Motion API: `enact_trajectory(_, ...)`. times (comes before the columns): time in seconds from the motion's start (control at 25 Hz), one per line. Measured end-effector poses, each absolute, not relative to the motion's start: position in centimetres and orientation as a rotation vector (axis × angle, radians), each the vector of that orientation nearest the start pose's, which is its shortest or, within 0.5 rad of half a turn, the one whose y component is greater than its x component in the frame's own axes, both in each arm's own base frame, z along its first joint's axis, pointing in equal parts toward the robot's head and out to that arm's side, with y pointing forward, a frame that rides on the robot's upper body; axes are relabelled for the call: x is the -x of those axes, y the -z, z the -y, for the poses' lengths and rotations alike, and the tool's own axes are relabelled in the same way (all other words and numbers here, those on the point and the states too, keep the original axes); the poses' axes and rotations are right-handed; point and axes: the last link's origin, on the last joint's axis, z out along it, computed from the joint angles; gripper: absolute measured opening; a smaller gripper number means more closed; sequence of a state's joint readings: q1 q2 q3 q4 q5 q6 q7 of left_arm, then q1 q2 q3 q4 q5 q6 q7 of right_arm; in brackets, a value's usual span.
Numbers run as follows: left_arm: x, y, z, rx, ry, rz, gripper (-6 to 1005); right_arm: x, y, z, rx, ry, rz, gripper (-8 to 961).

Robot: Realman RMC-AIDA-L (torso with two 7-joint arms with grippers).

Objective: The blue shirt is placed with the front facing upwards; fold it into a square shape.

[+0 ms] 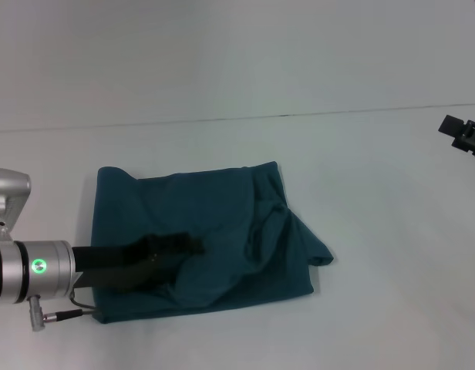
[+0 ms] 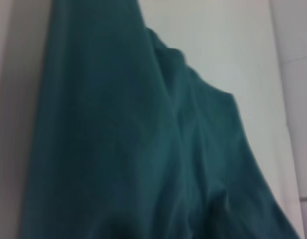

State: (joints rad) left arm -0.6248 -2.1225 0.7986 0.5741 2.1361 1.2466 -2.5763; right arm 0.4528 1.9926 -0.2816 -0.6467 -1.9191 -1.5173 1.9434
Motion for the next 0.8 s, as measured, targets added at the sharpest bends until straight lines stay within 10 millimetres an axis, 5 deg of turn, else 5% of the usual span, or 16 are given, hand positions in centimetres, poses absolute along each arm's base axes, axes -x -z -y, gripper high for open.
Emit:
enact_trajectory(0.44, 24.6, 0.6, -34.3, -2.277, -0.872, -1.997, 910, -32.6, -9.5, -33.3, 1.975, -1.115, -1.410, 912)
enact_trajectory(0.8, 22.7, 5.8, -33.5, -2.191, -0.855, -1.951, 910, -32.8, -8.9, -33.4, 1.970, -1.104, -1.430, 912)
